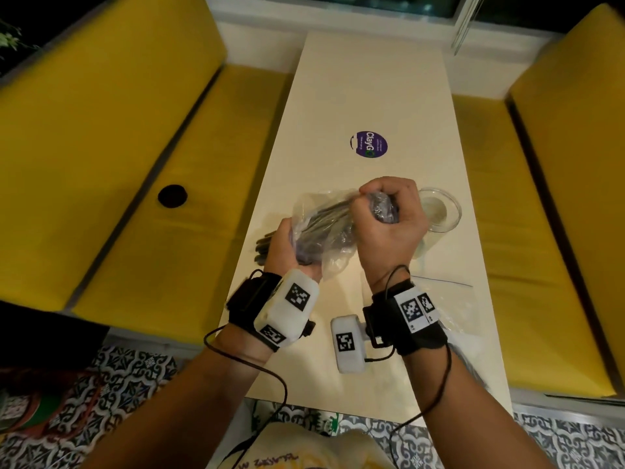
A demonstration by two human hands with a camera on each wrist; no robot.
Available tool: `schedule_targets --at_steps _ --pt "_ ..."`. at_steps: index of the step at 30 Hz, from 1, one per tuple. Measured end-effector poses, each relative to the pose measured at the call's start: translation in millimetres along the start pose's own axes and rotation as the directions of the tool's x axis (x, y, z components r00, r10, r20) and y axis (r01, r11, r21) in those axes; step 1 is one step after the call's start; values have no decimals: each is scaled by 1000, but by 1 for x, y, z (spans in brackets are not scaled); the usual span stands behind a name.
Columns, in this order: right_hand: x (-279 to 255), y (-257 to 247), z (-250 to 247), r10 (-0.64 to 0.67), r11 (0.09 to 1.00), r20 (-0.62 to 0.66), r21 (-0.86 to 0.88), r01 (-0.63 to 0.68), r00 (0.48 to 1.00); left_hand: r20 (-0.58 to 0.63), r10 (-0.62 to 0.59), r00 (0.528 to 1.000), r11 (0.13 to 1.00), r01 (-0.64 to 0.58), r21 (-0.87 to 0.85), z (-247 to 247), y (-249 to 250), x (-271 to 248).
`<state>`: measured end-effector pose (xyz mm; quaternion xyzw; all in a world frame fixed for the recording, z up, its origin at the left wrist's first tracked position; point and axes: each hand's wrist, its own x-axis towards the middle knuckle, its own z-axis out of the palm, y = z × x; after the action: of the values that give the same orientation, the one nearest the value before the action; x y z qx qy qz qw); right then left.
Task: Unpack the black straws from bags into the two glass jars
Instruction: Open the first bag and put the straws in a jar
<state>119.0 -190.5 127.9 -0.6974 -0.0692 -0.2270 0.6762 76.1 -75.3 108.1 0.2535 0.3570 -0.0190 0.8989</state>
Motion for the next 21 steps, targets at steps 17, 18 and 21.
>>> schedule_targets --at_steps 17,18,21 --pt "12 -17 3 183 889 123 404 -218 975 87 -30 996 997 24 69 9 -2 -1" --pt "16 -17 0 180 896 100 394 -205 979 124 -63 990 996 54 76 10 -3 -3" --pt "42 -21 -13 139 914 3 384 -130 990 135 -141 981 981 120 156 1 -3 -8"
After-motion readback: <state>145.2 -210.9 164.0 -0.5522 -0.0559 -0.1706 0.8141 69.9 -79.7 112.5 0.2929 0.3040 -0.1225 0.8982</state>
